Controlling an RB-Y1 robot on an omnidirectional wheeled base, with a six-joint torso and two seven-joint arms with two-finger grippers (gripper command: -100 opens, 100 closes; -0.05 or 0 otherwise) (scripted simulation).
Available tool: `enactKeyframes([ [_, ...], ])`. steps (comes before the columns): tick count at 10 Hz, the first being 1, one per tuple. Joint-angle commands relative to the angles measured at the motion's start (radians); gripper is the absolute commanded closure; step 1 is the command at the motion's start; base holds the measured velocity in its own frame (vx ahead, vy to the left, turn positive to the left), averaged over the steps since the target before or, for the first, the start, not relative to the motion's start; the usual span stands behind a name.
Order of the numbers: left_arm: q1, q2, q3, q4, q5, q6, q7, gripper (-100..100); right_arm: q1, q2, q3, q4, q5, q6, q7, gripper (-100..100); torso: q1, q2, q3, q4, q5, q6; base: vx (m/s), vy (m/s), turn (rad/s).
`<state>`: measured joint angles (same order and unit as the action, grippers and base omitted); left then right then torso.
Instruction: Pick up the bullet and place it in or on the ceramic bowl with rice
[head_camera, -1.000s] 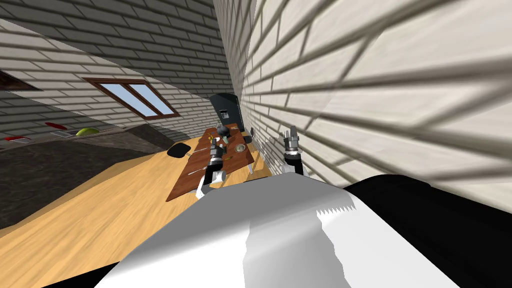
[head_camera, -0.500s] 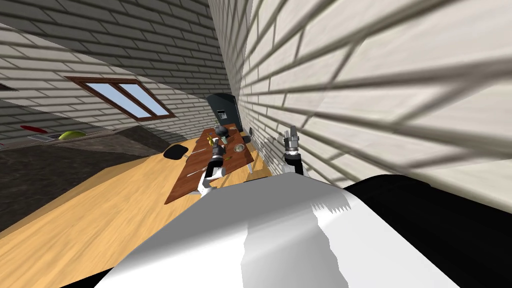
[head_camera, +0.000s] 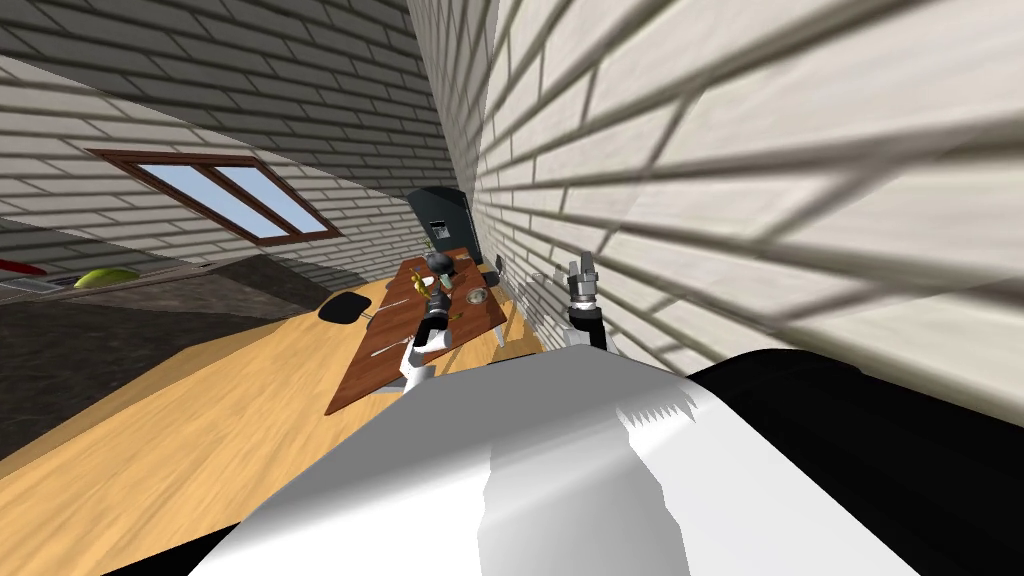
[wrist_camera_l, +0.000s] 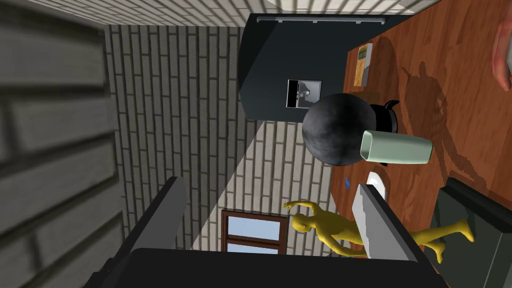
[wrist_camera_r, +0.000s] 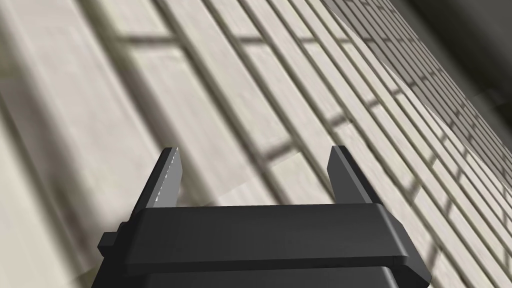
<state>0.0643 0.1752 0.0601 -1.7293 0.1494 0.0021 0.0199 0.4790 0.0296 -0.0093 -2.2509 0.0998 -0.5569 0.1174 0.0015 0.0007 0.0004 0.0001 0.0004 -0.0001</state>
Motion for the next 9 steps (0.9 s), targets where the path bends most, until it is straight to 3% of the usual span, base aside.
enactKeyframes([
  [1,-0.022,0.007,0.008,0.031,0.007,0.039,0.007,-100,0.0,0.0,0.0,0.0,0.0,0.0,0.0,0,0.0,0.0,0.0,0.0,0.0,0.0,-0.018,0.018,-0.049],
  [2,-0.056,0.012,0.02,0.067,0.015,0.075,0.018,-100,0.0,0.0,0.0,0.0,0.0,0.0,0.0,0,0.0,0.0,0.0,0.0,0.0,0.0,-0.019,0.021,-0.106],
  [5,-0.091,0.018,0.033,0.132,0.023,0.138,0.028,-100,0.0,0.0,0.0,0.0,0.0,0.0,0.0,0,0.0,0.0,0.0,0.0,0.0,0.0,-0.019,0.023,-0.056],
  [6,-0.125,0.025,0.046,0.155,0.03,0.185,0.039,-100,0.0,0.0,0.0,0.0,0.0,0.0,0.0,0,0.0,0.0,0.0,0.0,0.0,0.0,-0.013,0.023,-0.114],
  [9,-0.159,0.033,0.059,0.235,0.036,0.236,0.05,-100,0.0,0.0,0.0,0.0,0.0,0.0,0.0,0,0.0,0.0,0.0,0.0,0.0,0.0,-0.013,0.019,-0.066],
])
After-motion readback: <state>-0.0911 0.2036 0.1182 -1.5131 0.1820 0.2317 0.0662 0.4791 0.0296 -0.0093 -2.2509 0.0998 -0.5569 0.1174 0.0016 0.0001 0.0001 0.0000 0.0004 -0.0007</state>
